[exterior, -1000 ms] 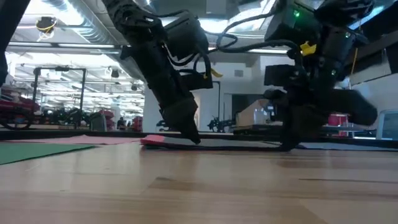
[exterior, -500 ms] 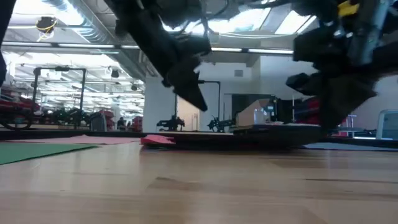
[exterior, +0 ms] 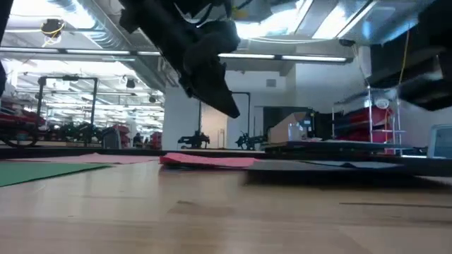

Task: Organize paper
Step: Move the black paper to the bottom right of the table

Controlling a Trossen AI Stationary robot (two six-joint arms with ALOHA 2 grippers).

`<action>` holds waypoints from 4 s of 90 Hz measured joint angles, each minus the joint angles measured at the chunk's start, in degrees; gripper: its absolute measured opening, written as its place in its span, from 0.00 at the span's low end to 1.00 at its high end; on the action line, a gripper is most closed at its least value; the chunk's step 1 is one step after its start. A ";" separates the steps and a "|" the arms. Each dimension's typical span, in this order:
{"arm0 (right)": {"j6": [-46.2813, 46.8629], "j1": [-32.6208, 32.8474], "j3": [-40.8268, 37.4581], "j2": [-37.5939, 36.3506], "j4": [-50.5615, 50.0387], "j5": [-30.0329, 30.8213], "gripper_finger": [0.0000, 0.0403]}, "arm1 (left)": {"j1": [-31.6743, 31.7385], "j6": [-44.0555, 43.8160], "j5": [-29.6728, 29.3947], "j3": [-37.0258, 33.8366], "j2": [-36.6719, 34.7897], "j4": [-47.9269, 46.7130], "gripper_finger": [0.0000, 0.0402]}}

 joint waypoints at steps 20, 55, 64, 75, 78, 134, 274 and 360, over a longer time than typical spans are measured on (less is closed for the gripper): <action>16.09 11.14 0.00 0.00 6.46 -0.55 0.00 | -3.57 -4.82 -0.14 0.00 0.00 0.48 0.00; 35.75 24.71 0.00 0.00 4.95 -1.11 0.00 | -9.64 -12.15 -1.63 0.00 0.00 2.89 0.00; 38.80 26.73 0.00 0.00 1.72 -2.83 0.00 | -11.11 -13.52 -2.47 0.00 0.00 4.20 0.00; 40.69 29.03 0.00 0.00 -2.16 -4.45 0.00 | -12.50 -15.56 -3.13 0.00 0.20 5.01 0.00; 40.94 29.49 0.00 0.00 -2.56 -4.64 0.00 | -12.80 -16.16 -3.19 0.00 0.34 5.03 0.00; 37.74 29.65 0.00 0.02 -1.55 -7.51 0.04 | -13.90 -19.20 -3.23 0.00 2.08 4.85 0.00; 38.95 -10.73 -9.33 -0.15 -16.91 34.93 0.00 | -14.52 -29.10 -3.21 0.00 2.08 4.63 0.00; 21.36 -11.66 -12.46 -0.24 3.13 29.27 0.00 | -14.54 -28.64 -3.21 0.00 2.10 4.40 0.00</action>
